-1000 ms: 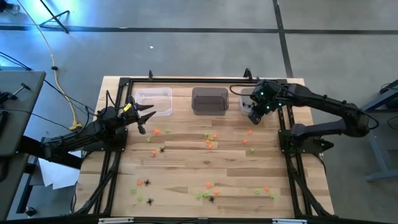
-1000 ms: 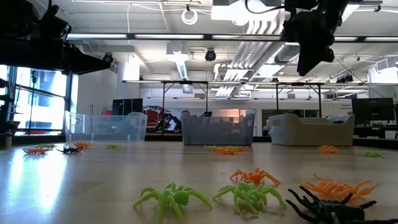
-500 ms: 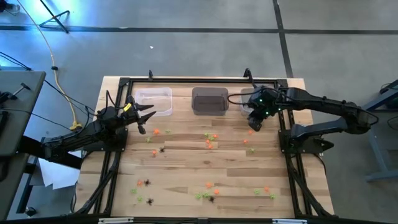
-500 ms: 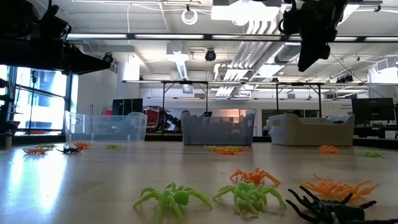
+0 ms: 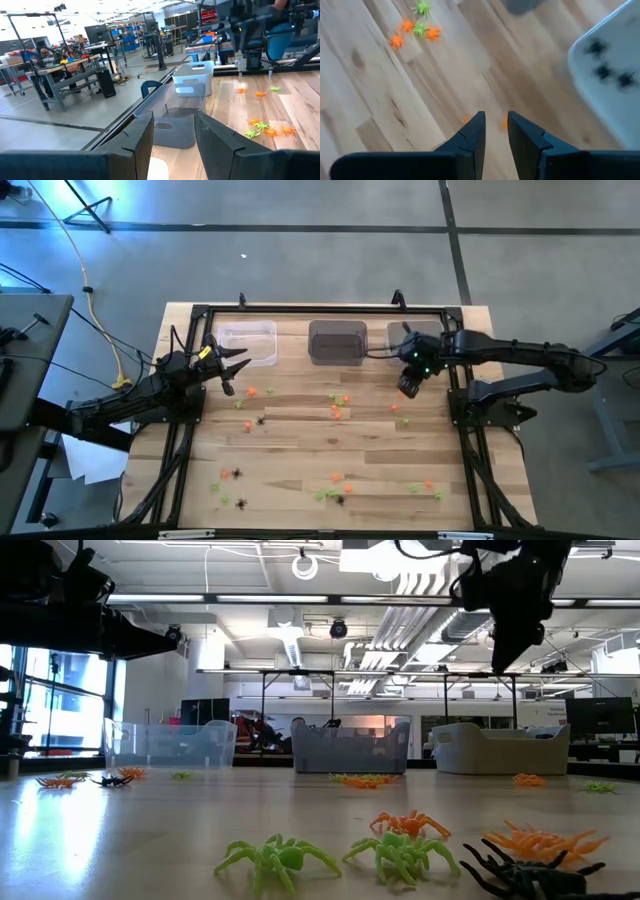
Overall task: Sort Halloween decoration
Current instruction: Put the black spider toy into the white bin
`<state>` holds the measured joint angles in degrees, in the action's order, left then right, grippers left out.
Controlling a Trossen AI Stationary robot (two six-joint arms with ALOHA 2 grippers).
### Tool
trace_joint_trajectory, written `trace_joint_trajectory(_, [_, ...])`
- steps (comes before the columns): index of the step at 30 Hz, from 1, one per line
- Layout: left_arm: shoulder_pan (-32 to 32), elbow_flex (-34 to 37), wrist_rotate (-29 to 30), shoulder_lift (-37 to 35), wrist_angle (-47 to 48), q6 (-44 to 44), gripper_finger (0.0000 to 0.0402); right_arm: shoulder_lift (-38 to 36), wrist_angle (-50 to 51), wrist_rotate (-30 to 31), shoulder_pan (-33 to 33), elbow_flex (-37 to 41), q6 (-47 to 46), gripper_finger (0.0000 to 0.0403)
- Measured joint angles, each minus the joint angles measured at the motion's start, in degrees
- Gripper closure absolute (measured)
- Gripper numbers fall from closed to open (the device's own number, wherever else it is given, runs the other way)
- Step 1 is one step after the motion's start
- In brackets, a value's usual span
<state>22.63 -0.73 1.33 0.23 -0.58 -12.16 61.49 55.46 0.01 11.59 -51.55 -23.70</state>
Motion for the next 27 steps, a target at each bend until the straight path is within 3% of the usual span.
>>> trace_joint_trajectory(6, [0.00,0.00,0.02,0.00,0.00,0.00,0.0271,0.01,-17.61,-7.36,-6.22,8.21,-14.90,0.0325])
trace_joint_trajectory(12, [0.00,0.00,0.01,-0.01,0.00,0.00,0.0271,1.15,-39.82,-7.94,-16.12,14.35,-24.43,0.0325])
trace_joint_trajectory(21, [0.00,0.00,0.00,-0.02,0.02,0.00,0.0271,6.95,-53.95,5.90,-28.29,14.33,-31.62,0.0325])
trace_joint_trajectory(27, [0.00,0.00,0.00,0.00,0.01,0.00,0.0271,12.41,-53.46,4.72,-33.15,11.25,-27.36,0.0325])
